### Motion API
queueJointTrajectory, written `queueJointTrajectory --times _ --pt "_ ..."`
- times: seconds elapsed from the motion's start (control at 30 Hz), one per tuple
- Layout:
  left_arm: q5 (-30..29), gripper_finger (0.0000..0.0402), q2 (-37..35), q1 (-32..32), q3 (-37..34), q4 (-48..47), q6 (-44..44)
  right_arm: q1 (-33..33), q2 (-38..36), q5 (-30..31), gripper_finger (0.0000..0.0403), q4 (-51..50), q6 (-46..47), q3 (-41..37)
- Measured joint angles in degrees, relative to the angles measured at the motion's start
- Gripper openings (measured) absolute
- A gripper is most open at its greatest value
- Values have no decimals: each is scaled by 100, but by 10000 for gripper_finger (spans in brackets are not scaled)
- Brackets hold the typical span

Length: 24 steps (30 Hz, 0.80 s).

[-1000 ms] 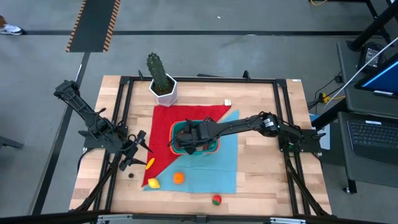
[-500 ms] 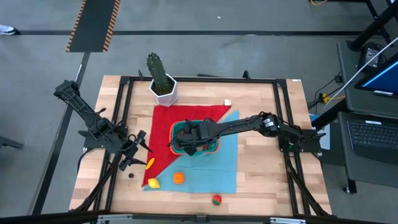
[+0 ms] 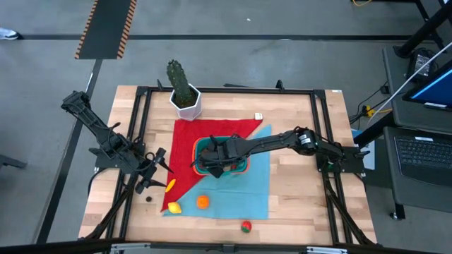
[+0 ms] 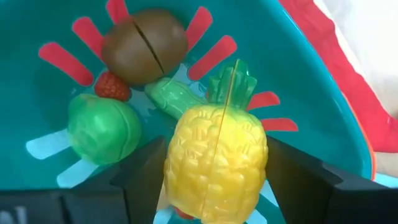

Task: Build produce basket
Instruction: Put the yellow pineapple into the blue basket, then put the red strawberry into the blue basket

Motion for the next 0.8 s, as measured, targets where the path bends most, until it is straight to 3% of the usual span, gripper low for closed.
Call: queueJointTrajectory --times 0.13,0.43,0.8 --pt "0 263 1 0 0 0 0 0 0 -50 276 0 -82 -1" --pt "-1 263 1 -2 0 0 0 -135 4 -190 370 -15 202 -1" --pt "-15 263 0 2 0 0 -153 290 -266 453 377 61 5 -5"
